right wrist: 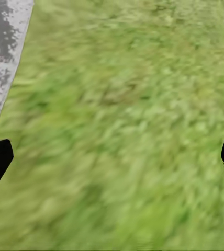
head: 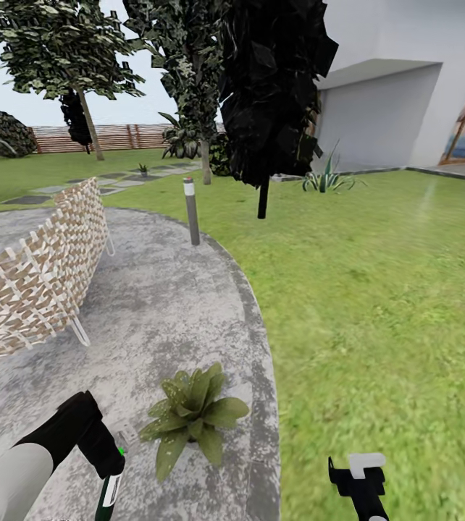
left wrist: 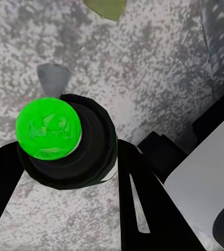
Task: Pick up the pesticide atomizer in the garden and spray insectifuge to fully cover both potted plants in the garden.
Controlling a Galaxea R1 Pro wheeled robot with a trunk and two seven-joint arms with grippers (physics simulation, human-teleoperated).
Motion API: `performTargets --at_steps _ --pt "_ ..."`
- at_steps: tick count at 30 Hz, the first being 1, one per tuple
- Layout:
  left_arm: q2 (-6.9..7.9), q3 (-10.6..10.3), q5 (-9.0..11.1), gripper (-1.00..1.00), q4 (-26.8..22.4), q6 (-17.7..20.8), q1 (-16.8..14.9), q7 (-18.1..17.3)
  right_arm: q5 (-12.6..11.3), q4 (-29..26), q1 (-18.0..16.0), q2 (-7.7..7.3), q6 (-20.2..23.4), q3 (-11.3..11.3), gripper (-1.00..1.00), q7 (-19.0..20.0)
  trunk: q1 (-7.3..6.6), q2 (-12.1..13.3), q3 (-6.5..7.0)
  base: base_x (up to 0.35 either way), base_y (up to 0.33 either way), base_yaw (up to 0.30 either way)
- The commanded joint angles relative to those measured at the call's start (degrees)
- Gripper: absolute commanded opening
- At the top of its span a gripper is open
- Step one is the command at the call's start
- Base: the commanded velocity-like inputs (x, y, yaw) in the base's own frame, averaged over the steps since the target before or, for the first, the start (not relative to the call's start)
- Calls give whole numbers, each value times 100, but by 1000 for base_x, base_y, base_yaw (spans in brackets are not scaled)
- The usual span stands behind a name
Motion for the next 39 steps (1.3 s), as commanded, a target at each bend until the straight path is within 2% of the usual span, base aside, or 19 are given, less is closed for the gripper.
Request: performTargets --at_steps 1,9,14,18,29,39 --pt "3 -23 -9 -100 -10 55 -4 -30 61 8 -3 -1 -15 -31 100 -31 1 -2 -5 170 -230 223" --pt "11 -29 -9 -100 -12 59 6 -30 60 8 -3 -1 -15 -31 100 -31 1 -2 -5 81 -102 35" --pt "24 -31 -11 -100 -12 59 6 -30 64 8 -3 -1 -17 -31 100 -31 1 -2 -5 16 -59 228" --pt "47 -27 -10 -100 -12 59 6 -30 64 8 -3 -1 -17 -31 100 -31 1 -2 -5 81 -246 214" --pt "29 -30 -9 -100 -12 67 6 -30 64 8 -3 -1 -15 -31 100 -31 1 -2 -5 -56 -268 16" --pt "27 -32 -16 -100 -12 86 18 -27 64 8 -3 8 -16 -17 100 -28 1 -2 -5 -62 -252 248"
